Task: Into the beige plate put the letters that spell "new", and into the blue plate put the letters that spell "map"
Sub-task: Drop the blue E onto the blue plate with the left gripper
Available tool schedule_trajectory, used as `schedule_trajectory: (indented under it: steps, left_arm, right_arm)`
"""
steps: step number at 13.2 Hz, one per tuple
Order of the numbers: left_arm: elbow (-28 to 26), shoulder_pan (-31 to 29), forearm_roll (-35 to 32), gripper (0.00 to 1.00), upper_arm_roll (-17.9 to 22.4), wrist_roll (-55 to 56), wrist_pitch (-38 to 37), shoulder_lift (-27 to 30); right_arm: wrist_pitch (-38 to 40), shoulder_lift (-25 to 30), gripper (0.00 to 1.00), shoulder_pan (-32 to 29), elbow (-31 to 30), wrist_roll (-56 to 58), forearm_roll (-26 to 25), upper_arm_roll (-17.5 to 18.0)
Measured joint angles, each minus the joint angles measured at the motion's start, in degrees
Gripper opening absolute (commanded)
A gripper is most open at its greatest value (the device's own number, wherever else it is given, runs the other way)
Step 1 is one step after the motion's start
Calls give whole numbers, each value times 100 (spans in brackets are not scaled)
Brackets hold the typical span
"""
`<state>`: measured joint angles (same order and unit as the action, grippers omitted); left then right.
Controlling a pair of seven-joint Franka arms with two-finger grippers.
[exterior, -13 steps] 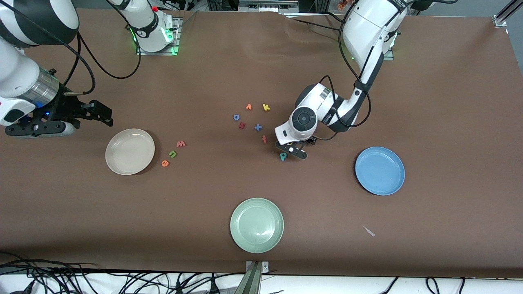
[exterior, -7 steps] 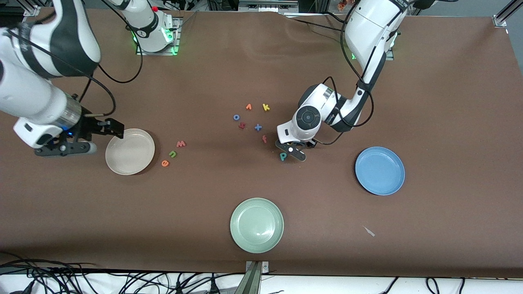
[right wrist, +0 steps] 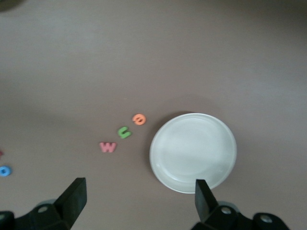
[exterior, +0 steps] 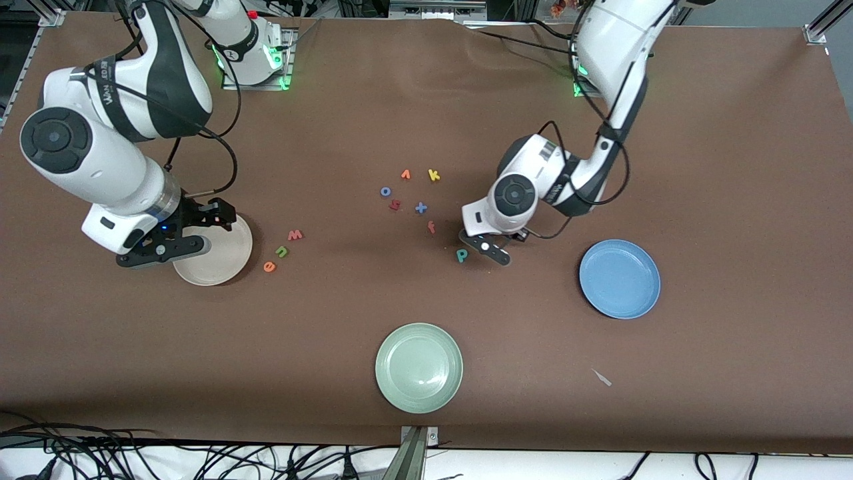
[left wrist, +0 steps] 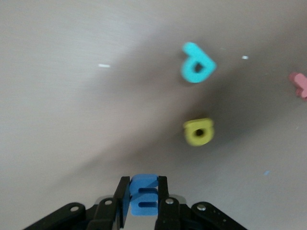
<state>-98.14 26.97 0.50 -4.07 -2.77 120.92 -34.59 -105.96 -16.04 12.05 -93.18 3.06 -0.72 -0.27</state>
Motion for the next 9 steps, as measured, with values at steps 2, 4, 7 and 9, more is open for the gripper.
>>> schedule_trajectory:
  steps: [2,4,7,9]
  left_arm:
    - [111,-588,-34,0,26,-739,-266,172]
    - [109,-1244,-182,0,41,-1409,-291,186]
    - [91,-1843,-853,25,36,-1700,-272,101]
    - [77,-1937,-917,100,33,-1712,-102,-77]
  right_arm:
    - [-65,-151,100,-83,-3,167,550,-19]
    - [-383,-387,100,-89,-36,244,681,-22]
    - [-1277,-727,100,-41,-392,329,691,10]
    - [-1980,-868,100,-27,-783,370,691,19]
